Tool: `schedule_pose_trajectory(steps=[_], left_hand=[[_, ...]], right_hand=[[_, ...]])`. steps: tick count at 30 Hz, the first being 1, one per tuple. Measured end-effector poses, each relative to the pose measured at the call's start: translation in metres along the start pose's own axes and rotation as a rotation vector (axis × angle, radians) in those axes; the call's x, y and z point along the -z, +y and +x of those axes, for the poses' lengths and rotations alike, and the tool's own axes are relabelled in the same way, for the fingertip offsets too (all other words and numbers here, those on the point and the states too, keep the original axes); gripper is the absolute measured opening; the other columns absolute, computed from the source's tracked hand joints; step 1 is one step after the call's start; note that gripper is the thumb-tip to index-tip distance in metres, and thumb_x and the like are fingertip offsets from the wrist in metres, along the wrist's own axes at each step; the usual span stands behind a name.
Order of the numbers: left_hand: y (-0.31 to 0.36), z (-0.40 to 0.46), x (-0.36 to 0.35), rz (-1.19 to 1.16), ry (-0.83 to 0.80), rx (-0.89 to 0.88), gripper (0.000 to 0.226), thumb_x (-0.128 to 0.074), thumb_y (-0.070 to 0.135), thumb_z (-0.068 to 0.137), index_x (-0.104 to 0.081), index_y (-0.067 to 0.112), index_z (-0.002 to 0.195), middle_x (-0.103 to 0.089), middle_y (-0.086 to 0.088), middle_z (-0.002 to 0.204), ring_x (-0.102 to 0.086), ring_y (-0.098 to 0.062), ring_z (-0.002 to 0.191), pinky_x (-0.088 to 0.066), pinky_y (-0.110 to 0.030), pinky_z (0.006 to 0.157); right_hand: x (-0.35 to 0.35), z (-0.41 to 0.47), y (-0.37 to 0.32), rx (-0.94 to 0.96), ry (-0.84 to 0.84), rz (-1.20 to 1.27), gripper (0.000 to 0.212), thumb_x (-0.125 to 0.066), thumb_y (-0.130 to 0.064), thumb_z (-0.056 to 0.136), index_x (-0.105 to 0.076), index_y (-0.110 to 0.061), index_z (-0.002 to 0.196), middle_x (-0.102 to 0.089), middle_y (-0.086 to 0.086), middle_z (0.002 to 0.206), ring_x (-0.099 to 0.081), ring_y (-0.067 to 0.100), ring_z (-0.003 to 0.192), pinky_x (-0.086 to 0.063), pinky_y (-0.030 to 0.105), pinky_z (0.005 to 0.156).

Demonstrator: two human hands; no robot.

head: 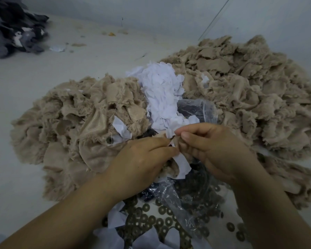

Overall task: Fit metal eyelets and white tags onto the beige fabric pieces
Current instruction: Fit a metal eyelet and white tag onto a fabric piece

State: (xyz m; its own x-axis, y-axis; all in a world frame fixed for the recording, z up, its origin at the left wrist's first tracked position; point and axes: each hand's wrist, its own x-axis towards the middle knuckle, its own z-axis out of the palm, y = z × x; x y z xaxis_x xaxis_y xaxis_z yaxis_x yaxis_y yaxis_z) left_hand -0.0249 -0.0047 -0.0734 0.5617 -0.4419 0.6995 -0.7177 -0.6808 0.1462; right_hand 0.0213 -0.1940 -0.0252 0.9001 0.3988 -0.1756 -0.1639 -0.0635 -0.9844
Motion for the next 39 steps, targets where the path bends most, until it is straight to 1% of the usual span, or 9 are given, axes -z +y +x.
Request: schedule_pose_trajectory(steps=[3, 6, 9, 13, 17, 21, 27, 31, 39], left_hand=[[-0.001, -0.001, 0.000, 0.008, 0.011, -0.005, 0.025, -0.064, 0.002, 0.085, -0.065, 0.007, 0.109, -0.073, -0.014, 0.101, -0.066, -0.021, 0.092, -0.058, -0.036, 0.071], [-0.001, 0.001, 0.001, 0.003, 0.010, 0.009, 0.029, -0.069, 0.000, 0.083, -0.058, 0.008, 0.108, -0.073, -0.013, 0.096, -0.068, -0.023, 0.081, -0.056, -0.036, 0.066], [-0.001, 0.004, 0.004, 0.032, 0.003, 0.053, 0.012, -0.065, 0.004, 0.086, -0.070, 0.000, 0.096, -0.072, -0.014, 0.085, -0.067, -0.026, 0.069, -0.050, -0.037, 0.060], [0.001, 0.004, 0.005, 0.040, -0.014, 0.118, 0.020, -0.057, 0.012, 0.091, -0.072, -0.002, 0.090, -0.071, -0.011, 0.081, -0.064, -0.021, 0.069, -0.048, -0.032, 0.063], [-0.001, 0.002, 0.005, 0.023, 0.048, 0.170, 0.018, -0.061, 0.014, 0.089, -0.073, 0.000, 0.091, -0.073, -0.009, 0.083, -0.061, -0.014, 0.076, -0.049, -0.027, 0.067], [0.000, 0.004, 0.004, 0.018, 0.099, 0.171, 0.019, -0.062, 0.014, 0.088, -0.073, -0.001, 0.091, -0.074, -0.010, 0.083, -0.059, -0.013, 0.081, -0.049, -0.023, 0.074], [0.002, 0.006, 0.004, 0.002, 0.097, 0.159, 0.019, -0.063, 0.015, 0.086, -0.074, -0.002, 0.089, -0.075, -0.008, 0.083, -0.060, -0.013, 0.083, -0.049, -0.021, 0.075], [0.002, 0.009, 0.007, -0.014, 0.083, 0.197, 0.018, -0.063, 0.014, 0.086, -0.073, 0.000, 0.088, -0.074, -0.005, 0.081, -0.059, -0.011, 0.079, -0.044, -0.014, 0.073], [0.001, 0.007, 0.010, -0.150, 0.107, 0.348, 0.017, -0.066, 0.016, 0.085, -0.073, 0.002, 0.088, -0.073, -0.001, 0.084, -0.063, -0.006, 0.079, -0.047, -0.007, 0.073]], right_hand=[[-0.006, 0.008, 0.011, 0.016, 0.011, 0.097, 0.010, -0.072, -0.015, 0.076, -0.081, -0.018, 0.078, -0.077, 0.012, 0.085, -0.071, 0.018, 0.076, -0.058, 0.023, 0.070], [-0.008, 0.010, 0.021, 0.057, -0.003, 0.103, 0.017, -0.074, -0.024, 0.067, -0.081, -0.019, 0.082, -0.077, 0.014, 0.089, -0.075, 0.024, 0.082, -0.059, 0.027, 0.071], [-0.009, 0.009, 0.022, 0.068, -0.015, 0.123, 0.019, -0.076, -0.026, 0.067, -0.082, -0.017, 0.082, -0.077, 0.014, 0.091, -0.075, 0.028, 0.086, -0.060, 0.030, 0.073], [-0.006, 0.006, 0.019, 0.164, -0.031, -0.013, 0.022, -0.076, -0.022, 0.067, -0.081, -0.014, 0.086, -0.078, -0.001, 0.097, -0.074, 0.014, 0.093, -0.057, 0.019, 0.077], [-0.004, 0.004, 0.015, 0.166, -0.109, -0.013, 0.026, -0.079, -0.013, 0.066, -0.080, -0.015, 0.092, -0.076, -0.004, 0.109, -0.072, 0.012, 0.101, -0.056, 0.021, 0.085], [-0.008, 0.005, 0.018, 0.230, 0.099, -0.114, 0.013, -0.075, -0.003, 0.082, -0.081, -0.011, 0.090, -0.078, -0.006, 0.094, -0.074, 0.008, 0.089, -0.057, 0.018, 0.074], [-0.018, 0.005, 0.025, 0.414, 0.287, -0.190, 0.015, -0.081, -0.006, 0.076, -0.078, -0.017, 0.085, -0.077, -0.010, 0.078, -0.073, 0.003, 0.073, -0.055, 0.012, 0.067], [-0.021, 0.006, 0.028, 0.553, 0.284, -0.344, 0.018, -0.079, -0.007, 0.080, -0.077, -0.021, 0.090, -0.074, -0.018, 0.081, -0.070, -0.005, 0.079, -0.051, 0.007, 0.070], [-0.016, 0.011, 0.033, 0.739, 0.233, -0.538, 0.014, -0.074, -0.008, 0.085, -0.078, -0.015, 0.097, -0.072, -0.012, 0.093, -0.067, -0.007, 0.090, -0.050, 0.009, 0.080]])
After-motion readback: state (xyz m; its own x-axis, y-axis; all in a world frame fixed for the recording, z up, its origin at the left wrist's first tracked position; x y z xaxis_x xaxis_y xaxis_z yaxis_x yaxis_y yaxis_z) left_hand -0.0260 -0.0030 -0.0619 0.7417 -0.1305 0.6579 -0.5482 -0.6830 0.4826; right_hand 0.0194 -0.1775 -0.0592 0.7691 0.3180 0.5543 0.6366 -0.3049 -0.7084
